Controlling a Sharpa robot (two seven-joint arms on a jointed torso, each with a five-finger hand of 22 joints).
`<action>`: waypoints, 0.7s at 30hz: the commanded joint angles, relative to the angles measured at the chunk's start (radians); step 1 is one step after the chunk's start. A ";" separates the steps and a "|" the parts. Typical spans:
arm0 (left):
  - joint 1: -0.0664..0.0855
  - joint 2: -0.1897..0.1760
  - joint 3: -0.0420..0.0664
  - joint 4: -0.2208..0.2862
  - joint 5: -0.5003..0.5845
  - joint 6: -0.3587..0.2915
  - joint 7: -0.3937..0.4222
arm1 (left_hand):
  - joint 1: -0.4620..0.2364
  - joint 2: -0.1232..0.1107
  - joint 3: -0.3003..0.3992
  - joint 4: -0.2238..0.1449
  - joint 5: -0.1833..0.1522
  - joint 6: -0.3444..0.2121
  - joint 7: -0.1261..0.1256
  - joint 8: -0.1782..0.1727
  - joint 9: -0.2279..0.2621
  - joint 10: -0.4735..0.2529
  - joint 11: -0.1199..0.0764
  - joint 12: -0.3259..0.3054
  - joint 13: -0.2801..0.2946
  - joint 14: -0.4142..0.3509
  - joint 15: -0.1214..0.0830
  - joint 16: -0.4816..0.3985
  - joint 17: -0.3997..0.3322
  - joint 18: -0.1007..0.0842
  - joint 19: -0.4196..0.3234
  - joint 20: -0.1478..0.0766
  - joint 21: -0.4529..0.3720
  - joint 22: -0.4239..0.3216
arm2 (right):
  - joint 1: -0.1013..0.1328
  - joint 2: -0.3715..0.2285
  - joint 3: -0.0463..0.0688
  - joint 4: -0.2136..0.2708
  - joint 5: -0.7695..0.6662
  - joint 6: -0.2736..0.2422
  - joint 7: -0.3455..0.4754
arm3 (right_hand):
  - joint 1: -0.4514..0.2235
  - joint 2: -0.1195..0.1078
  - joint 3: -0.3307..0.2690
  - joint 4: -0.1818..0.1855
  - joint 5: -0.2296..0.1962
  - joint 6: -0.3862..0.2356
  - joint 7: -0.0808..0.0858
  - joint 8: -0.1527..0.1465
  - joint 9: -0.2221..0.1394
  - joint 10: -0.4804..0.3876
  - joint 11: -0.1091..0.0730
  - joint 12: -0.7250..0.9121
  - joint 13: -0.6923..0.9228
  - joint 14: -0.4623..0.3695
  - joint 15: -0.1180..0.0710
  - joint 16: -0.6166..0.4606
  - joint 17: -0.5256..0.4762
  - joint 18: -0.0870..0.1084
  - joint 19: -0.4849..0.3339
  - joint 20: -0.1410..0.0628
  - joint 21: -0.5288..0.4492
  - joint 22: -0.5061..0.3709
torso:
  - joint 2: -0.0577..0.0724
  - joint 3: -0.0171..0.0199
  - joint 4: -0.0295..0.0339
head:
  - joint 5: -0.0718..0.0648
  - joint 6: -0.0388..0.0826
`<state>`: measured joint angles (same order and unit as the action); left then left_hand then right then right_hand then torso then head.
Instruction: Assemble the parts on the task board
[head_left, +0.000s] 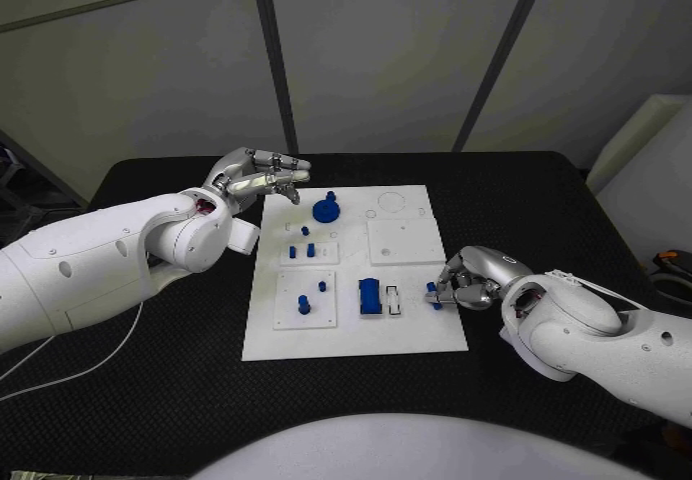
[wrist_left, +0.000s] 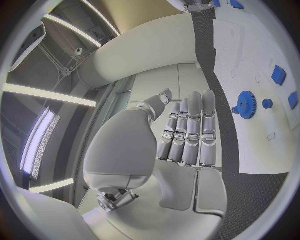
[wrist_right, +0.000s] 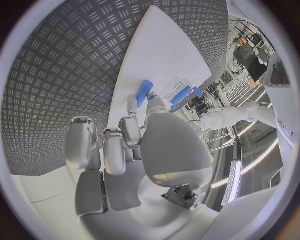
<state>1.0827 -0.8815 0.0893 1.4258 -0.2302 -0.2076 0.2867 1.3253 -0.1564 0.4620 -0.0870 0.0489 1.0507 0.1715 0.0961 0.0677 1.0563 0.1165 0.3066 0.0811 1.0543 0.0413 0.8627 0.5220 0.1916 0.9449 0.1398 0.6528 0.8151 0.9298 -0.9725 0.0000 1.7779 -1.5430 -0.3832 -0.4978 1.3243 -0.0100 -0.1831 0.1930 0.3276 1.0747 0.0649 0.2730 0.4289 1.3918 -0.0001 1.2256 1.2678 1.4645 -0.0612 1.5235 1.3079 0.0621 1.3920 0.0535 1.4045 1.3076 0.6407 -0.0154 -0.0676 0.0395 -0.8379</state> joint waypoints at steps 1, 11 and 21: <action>0.001 -0.001 0.001 0.003 0.002 0.010 0.011 | -0.001 0.011 -0.006 -0.002 -0.001 -0.003 0.005 -0.006 0.000 -0.007 -0.002 0.007 0.002 -0.007 0.003 -0.003 -0.001 -0.011 0.003 0.006 -0.006 -0.001 | -0.007 0.004 -0.004 -0.001 -0.040 0.054 -0.023 | 0.025 0.003 0.003 -0.014 -0.024 0.008 0.000 -0.006 -0.003 -0.001 -0.009 -0.007 -0.001 0.087 -0.008 -0.004 0.171 0.001 0.000 -0.008 -0.003 0.003 | 0.000 -0.0005 -0.0001 | 0.000 -0.001; 0.001 -0.004 0.001 0.004 0.002 0.010 0.011 | -0.001 0.011 -0.006 -0.002 -0.001 -0.003 0.005 -0.006 0.000 -0.007 -0.002 0.007 0.002 -0.007 0.003 -0.003 -0.001 -0.011 0.003 0.006 -0.006 -0.001 | -0.012 0.013 -0.004 0.005 -0.084 0.081 -0.045 | 0.104 -0.006 0.041 -0.066 -0.055 0.013 -0.003 -0.010 -0.009 -0.004 -0.012 -0.012 -0.002 0.087 -0.012 -0.003 0.172 0.000 0.003 -0.012 -0.001 0.008 | -0.001 -0.0001 0.0004 | 0.001 -0.003; 0.001 -0.006 0.001 0.005 0.002 0.010 0.011 | -0.002 0.011 -0.009 -0.002 -0.001 -0.003 0.004 -0.005 0.000 -0.009 -0.002 0.009 0.002 -0.008 0.003 -0.002 -0.002 -0.012 0.003 0.007 -0.008 -0.002 | -0.013 0.012 -0.004 0.025 -0.093 0.023 -0.067 | 0.112 -0.008 0.088 -0.067 0.075 0.022 -0.004 -0.021 -0.022 -0.003 -0.016 -0.017 -0.001 0.088 -0.013 -0.002 0.175 -0.002 0.008 -0.014 0.002 0.015 | -0.001 -0.0001 -0.0005 | 0.002 -0.004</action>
<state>1.0826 -0.8867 0.0893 1.4283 -0.2302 -0.2071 0.2868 1.3252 -0.1563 0.4591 -0.0899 0.0489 1.0507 0.1714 0.0961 0.0677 1.0563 0.1165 0.3126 0.0821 1.0508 0.0449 0.8627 0.5204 0.1916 0.9449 0.1397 0.6486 0.8139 0.9229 -0.9576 0.0023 1.8017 -1.6283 -0.3611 -0.5332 1.4268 -0.0179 -0.1020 0.1242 0.3855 1.0899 0.0630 0.2536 0.4039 1.3861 -0.0091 1.2137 1.2651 1.4668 -0.0661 1.5235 1.3077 0.0622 1.3993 0.0462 1.4045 1.3074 0.6404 -0.0156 -0.0674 0.0403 -0.8420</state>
